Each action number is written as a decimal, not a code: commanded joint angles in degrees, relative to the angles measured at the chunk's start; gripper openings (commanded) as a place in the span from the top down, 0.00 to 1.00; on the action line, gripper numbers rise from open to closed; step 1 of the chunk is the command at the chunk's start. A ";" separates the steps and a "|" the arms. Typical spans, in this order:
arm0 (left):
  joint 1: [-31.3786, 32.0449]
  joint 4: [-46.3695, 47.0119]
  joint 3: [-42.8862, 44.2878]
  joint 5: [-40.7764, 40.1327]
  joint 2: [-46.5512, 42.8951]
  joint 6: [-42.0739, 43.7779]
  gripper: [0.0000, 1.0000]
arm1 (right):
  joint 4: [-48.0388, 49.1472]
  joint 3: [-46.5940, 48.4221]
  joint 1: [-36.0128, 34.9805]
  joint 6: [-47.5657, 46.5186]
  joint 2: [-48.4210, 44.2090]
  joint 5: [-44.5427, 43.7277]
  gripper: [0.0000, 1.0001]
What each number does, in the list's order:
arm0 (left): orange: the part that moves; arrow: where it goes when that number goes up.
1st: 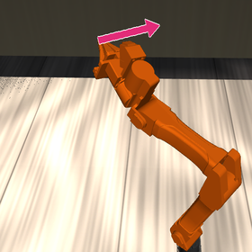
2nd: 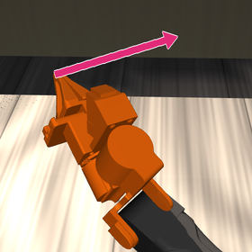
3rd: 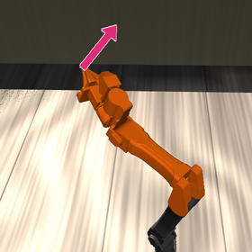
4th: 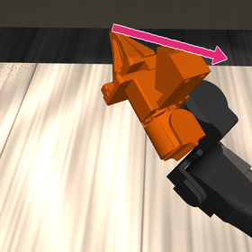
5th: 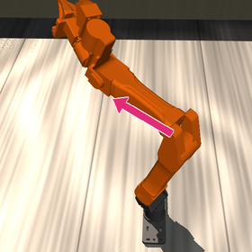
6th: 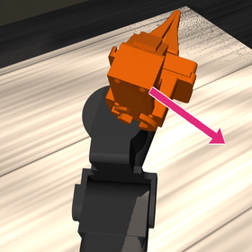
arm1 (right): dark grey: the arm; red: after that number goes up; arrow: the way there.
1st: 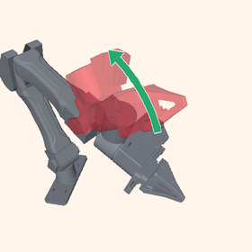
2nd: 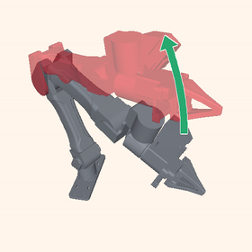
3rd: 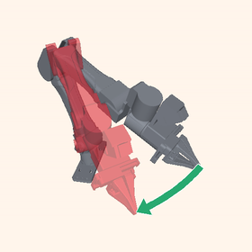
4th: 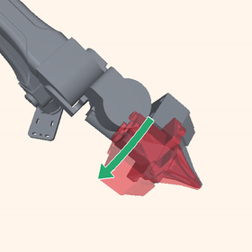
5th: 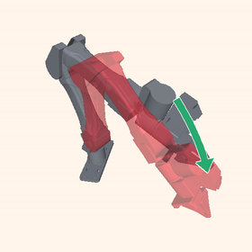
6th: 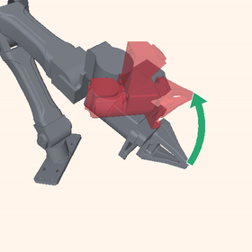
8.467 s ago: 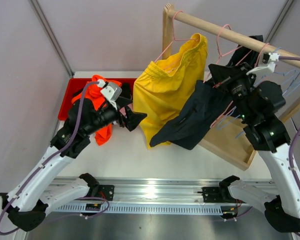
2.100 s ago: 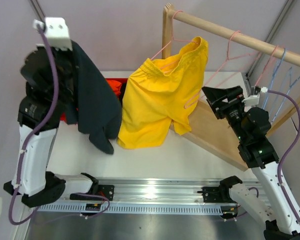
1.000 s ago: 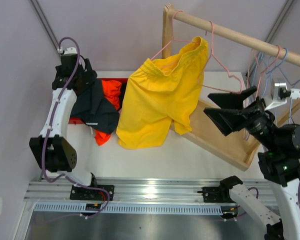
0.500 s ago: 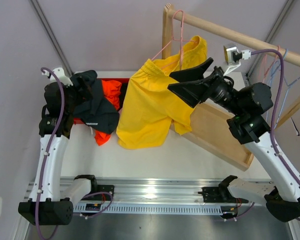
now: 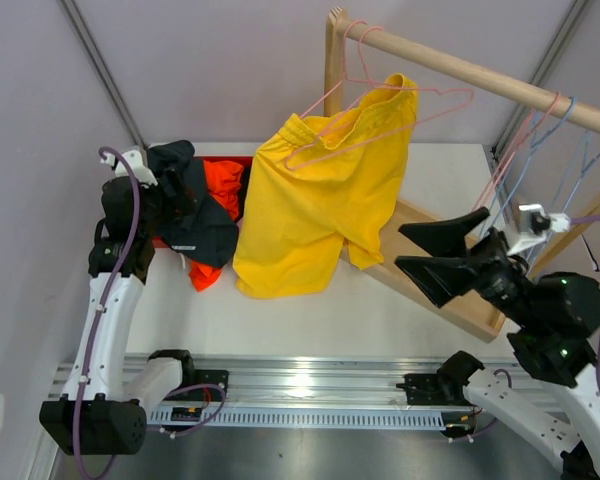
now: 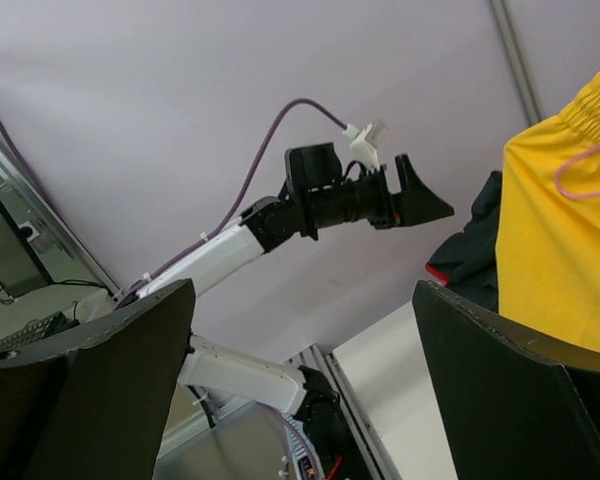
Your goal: Remove the shorts from the hanger
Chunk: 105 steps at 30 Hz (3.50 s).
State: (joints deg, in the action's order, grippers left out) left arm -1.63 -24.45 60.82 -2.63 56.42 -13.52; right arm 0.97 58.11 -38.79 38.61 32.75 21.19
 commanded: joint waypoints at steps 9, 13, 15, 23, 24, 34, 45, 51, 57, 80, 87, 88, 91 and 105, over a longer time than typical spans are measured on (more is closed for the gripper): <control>1.10 4.50 -6.41 1.05 -2.99 -0.11 0.01 | -1.68 25.70 -0.33 -6.79 18.79 0.25 0.05; 2.95 4.49 -6.76 0.53 -3.86 0.60 0.01 | 3.07 35.37 -0.33 -6.71 30.77 -1.93 0.07; 3.03 4.41 -7.03 0.61 -4.04 0.60 0.01 | 3.68 39.34 -0.33 -6.79 35.25 -2.82 0.07; 3.56 4.50 -7.12 1.32 -4.92 0.60 0.01 | 1.59 51.40 -0.33 -7.93 52.14 -9.14 0.09; 3.65 4.41 -7.20 1.23 -5.09 0.77 0.01 | 1.05 50.97 -0.41 -8.46 52.32 -10.11 0.09; 4.35 4.58 -7.20 2.19 -5.88 0.42 0.01 | 2.02 39.10 0.11 -9.26 49.07 -20.66 0.10; 4.79 4.32 -7.56 2.19 -6.59 0.33 0.01 | 5.00 36.38 3.36 -6.80 51.97 -23.21 0.11; 5.41 4.32 -7.64 2.19 -6.94 0.16 0.01 | 5.45 41.20 4.59 -6.36 57.33 -22.51 0.11; 5.67 4.23 -7.73 2.19 -7.20 0.16 0.01 | 5.88 46.92 4.68 -4.77 63.57 -21.81 0.12; 15.14 7.83 -5.63 6.41 -12.11 5.52 0.01 | 7.55 36.56 1.87 -0.56 52.07 -20.15 1.00; 18.15 12.40 -3.25 22.82 -16.17 4.39 0.01 | 7.03 33.92 0.55 4.98 43.72 -15.13 1.00; 18.15 13.01 -3.07 24.24 -16.34 4.03 0.01 | 6.68 33.74 0.47 5.51 42.76 -15.04 1.00; 18.59 13.20 -1.93 26.97 -15.91 1.92 0.01 | 4.83 32.78 0.46 4.81 38.36 -16.79 1.00; 27.90 26.90 -3.07 40.07 -13.36 -5.29 0.01 | 3.51 26.01 4.86 6.56 31.23 -16.89 1.00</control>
State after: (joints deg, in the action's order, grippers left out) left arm 23.40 -5.30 57.54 29.91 41.89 -15.70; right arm -2.52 83.72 -34.13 45.39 65.17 3.70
